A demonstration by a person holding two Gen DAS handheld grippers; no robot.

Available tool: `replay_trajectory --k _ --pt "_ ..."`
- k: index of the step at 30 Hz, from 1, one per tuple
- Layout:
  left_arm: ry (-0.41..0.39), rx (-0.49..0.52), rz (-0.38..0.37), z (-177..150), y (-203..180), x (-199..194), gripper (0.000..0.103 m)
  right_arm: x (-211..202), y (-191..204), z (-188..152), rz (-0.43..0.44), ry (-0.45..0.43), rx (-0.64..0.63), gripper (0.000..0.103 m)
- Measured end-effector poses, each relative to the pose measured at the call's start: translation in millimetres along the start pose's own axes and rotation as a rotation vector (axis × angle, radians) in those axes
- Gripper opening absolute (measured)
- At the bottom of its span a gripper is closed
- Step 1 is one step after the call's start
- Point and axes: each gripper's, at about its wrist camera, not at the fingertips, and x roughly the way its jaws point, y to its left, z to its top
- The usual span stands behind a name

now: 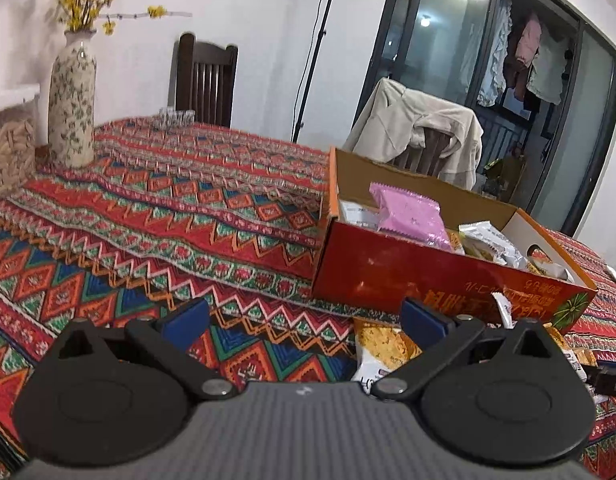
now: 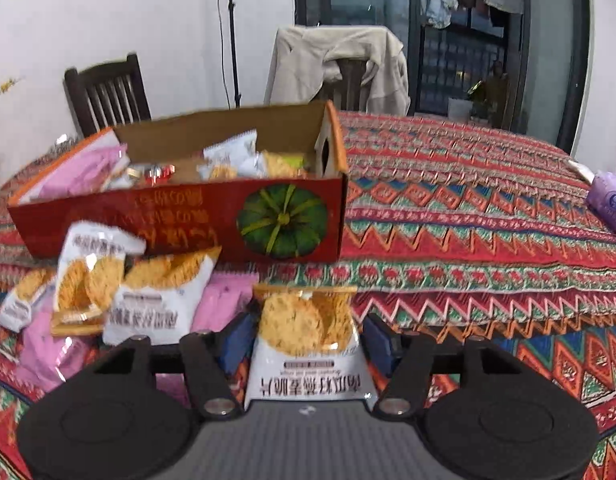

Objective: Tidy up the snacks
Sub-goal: 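Grasp a cracker packet with the right gripper while the left gripper grasps another cracker packet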

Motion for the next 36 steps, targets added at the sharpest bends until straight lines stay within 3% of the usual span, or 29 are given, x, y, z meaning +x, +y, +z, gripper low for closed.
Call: replay_trajectory --k 8,10,13,22,36 --pt "0.033 0.004 0.005 -2 -1 6 0.103 -5 -1 -9 0.029 -0.044 -0.027 0.054" --pt "0.043 0.004 0.01 -2 -1 8 0.103 -7 -1 -12 0.037 -0.061 -0.029 0.042" --pt "0.063 0.011 0.014 -3 -2 12 0.103 -8 -5 -11 0.049 -0.066 -0.009 0.04" --pt "0.147 0.067 0.017 -2 -17 18 0.103 -19 -18 -13 0.073 -0.137 0.065 0.038" --pt "0.183 0.208 0.039 -6 -67 33 0.103 -32 -26 -14 0.122 -0.206 0.102 0.039"
